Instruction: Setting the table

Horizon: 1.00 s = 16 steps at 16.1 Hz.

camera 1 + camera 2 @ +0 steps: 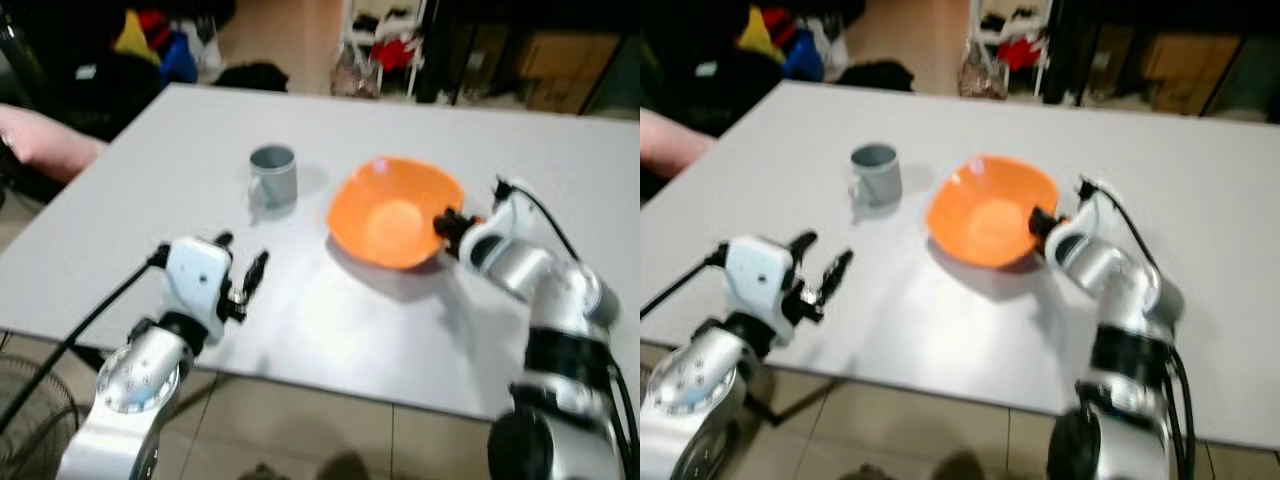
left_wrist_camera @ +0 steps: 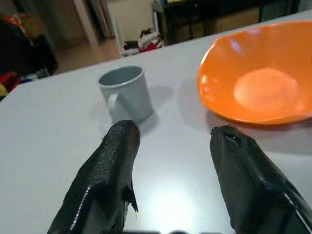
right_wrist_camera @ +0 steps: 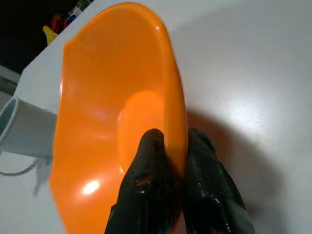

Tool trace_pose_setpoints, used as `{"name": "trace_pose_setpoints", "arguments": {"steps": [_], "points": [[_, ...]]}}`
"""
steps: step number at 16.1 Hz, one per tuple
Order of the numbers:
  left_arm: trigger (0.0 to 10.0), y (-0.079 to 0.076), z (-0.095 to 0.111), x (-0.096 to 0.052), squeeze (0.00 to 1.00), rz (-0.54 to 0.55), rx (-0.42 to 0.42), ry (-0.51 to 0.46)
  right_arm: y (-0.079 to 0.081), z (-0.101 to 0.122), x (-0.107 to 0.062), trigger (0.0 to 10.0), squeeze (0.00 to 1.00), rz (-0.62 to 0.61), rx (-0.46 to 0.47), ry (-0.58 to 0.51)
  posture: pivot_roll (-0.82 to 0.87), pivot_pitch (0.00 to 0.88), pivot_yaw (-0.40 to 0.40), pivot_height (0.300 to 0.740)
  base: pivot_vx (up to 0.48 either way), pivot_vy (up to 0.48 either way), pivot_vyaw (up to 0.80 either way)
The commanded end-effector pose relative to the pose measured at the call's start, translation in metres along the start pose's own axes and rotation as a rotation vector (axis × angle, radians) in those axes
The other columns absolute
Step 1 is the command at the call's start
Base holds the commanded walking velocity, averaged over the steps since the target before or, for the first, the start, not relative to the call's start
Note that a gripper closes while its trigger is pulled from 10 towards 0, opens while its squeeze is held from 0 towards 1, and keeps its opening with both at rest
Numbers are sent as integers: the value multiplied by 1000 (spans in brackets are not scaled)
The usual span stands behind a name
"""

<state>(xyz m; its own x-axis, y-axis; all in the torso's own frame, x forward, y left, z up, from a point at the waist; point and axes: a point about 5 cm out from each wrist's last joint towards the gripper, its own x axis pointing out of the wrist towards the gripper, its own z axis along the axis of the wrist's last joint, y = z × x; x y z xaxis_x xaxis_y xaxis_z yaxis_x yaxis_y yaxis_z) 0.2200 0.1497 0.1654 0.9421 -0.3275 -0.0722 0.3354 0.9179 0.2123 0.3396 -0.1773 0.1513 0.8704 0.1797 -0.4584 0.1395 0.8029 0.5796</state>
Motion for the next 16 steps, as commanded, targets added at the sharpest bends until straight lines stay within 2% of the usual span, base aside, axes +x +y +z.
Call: {"name": "trace_pose_setpoints", "arguments": {"steps": [1,4,7,11,13,16], "points": [[10000,-2,6,-1,0,-27,9,-18,7,5,3,10000,0,30,15,-17,-41,18,30,740,0,0,0],[10000,-5,9,-3,0,-91,10,-13,7,6,20,10000,0,38,101,-7,-35,24,35,740,0,0,0],[10000,-5,9,-4,0,-117,16,4,15,13,40,10000,0,38,156,-29,-18,38,46,740,0,0,0],[10000,-11,10,-9,0,-212,19,37,24,3,54,10000,0,56,338,29,-1,59,52,740,0,0,0],[10000,-13,10,-10,0,-244,14,42,28,3,55,10000,0,69,360,43,2,62,52,740,0,0,0],[10000,-14,13,-8,0,-258,14,40,44,2,58,10000,0,122,350,82,3,65,51,740,0,0,0]]}}
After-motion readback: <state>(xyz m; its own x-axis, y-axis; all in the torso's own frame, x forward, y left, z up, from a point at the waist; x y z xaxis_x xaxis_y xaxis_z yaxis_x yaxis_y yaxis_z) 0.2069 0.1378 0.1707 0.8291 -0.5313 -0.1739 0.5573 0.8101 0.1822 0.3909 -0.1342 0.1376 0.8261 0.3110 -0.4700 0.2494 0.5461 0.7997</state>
